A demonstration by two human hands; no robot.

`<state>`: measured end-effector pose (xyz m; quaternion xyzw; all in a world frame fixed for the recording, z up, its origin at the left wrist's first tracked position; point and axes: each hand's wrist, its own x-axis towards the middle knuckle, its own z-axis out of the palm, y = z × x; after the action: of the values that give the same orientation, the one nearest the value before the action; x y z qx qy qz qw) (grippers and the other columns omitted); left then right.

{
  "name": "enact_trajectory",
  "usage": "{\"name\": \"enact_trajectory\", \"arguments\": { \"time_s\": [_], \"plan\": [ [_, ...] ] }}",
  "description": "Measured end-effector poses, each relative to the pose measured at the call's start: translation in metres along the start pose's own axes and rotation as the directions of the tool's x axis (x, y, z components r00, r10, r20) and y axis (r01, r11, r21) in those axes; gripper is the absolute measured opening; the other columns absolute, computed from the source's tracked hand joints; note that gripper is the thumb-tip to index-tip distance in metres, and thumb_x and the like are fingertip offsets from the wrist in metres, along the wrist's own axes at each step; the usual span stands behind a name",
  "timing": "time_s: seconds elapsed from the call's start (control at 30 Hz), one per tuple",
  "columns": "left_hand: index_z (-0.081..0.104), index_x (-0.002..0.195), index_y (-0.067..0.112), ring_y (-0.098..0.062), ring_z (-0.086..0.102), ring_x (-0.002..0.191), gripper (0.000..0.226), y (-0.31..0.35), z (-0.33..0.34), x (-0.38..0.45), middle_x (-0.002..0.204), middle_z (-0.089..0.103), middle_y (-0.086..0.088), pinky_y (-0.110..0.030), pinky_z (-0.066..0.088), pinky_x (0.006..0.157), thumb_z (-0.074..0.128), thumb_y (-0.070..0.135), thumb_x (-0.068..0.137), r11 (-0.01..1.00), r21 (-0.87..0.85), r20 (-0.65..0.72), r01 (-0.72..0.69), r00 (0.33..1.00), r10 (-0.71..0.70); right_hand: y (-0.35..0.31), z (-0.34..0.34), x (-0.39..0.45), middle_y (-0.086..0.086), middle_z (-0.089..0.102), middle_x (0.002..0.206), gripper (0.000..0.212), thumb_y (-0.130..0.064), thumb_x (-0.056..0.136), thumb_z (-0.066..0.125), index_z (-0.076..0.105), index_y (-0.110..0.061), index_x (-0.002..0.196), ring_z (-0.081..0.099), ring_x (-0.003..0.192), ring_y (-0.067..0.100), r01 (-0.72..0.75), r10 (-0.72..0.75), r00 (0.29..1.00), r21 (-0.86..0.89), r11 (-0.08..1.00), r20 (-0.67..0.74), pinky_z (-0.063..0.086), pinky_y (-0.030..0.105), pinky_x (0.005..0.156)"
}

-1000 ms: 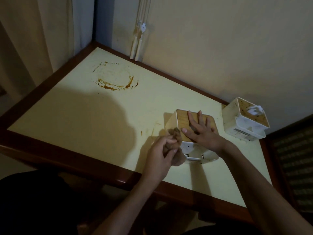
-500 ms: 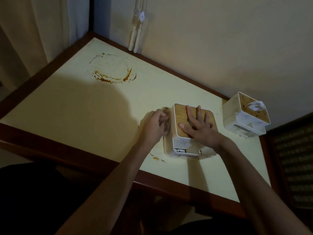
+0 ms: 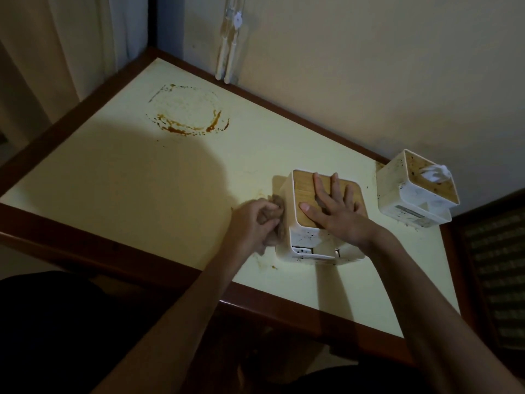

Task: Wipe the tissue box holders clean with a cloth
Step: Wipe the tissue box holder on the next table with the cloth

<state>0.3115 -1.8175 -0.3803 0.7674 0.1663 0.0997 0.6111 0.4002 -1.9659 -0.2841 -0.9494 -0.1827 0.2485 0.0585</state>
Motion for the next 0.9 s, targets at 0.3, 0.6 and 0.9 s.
{"name": "enact_trajectory", "arguments": {
  "time_s": [0.3,0.6,0.9],
  "plan": [
    [0.061,0.092,0.019,-0.01,0.058,0.057,0.018,-0.008,0.0,0.035,0.085,0.066,-0.008,-0.027,0.049,0.046,0.069,0.005,0.082,0.995,-0.082,0.005,-0.064,0.998,0.065,0.0,0.0,-0.001,-0.002,-0.031,0.154,0.075,-0.06,0.092,0.035,-0.017,-0.046,0.144,-0.026,0.141,0.031,0.014,-0.014,1.0,-0.003,1.0,0.012,-0.009,0.054,0.113],
    [0.057,0.106,0.013,-0.014,0.055,0.105,0.029,-0.015,0.008,-0.037,0.118,0.053,0.0,-0.02,0.042,0.087,0.067,0.003,0.08,0.991,0.087,0.13,-0.098,0.988,0.087,-0.002,-0.002,-0.001,-0.004,-0.031,0.154,0.074,-0.062,0.091,0.034,-0.015,-0.047,0.145,-0.027,0.141,0.029,-0.004,0.004,1.0,0.005,1.0,0.01,-0.009,0.052,0.113],
    [0.049,0.136,0.01,-0.018,0.019,0.137,0.074,-0.023,-0.01,-0.037,0.15,0.026,-0.002,-0.025,0.018,0.114,0.081,0.025,0.071,0.832,0.42,0.306,-0.364,0.919,0.248,-0.002,-0.004,-0.003,-0.004,-0.03,0.154,0.075,-0.061,0.091,0.036,-0.015,-0.047,0.144,-0.026,0.142,0.029,-0.01,0.01,1.0,0.011,1.0,0.027,-0.009,0.053,0.113]
  ]
}}
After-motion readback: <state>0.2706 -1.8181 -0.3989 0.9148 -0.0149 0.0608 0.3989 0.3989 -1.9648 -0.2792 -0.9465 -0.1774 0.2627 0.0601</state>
